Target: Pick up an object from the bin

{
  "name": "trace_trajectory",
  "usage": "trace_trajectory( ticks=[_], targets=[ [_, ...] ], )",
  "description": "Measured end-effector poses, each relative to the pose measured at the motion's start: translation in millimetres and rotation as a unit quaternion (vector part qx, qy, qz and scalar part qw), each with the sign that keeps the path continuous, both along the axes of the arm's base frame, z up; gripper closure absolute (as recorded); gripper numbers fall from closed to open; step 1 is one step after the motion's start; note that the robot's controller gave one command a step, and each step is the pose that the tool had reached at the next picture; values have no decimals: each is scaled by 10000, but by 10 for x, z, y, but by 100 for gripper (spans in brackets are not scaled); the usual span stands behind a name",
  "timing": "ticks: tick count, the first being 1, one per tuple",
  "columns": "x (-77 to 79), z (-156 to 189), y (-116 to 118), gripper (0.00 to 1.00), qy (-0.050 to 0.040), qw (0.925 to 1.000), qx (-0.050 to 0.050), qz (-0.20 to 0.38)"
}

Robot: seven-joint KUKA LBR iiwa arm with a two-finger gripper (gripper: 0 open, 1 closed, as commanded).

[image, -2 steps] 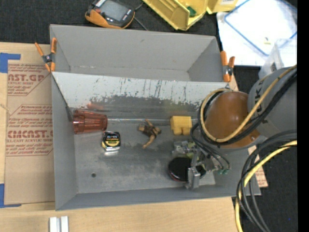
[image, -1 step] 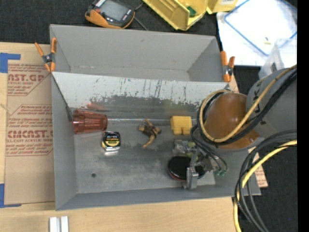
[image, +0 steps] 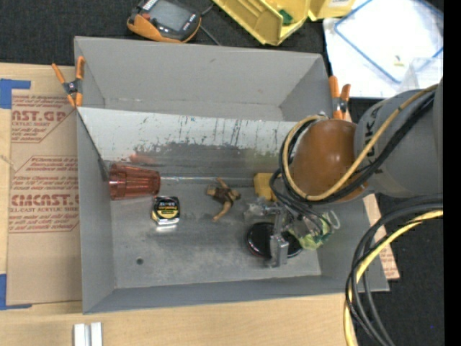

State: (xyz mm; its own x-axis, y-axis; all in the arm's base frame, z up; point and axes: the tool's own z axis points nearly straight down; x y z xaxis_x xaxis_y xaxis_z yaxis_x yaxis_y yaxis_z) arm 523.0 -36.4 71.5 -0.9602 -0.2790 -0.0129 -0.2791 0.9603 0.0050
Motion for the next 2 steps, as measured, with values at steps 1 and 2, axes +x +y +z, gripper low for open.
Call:
trace_trajectory(
  ticks=[1,2],
  targets=[
    [-344,-12,-164,0,13,9903,16,-1388],
    [-189,1167,12,0,0,9995,6,-318]
  ],
)
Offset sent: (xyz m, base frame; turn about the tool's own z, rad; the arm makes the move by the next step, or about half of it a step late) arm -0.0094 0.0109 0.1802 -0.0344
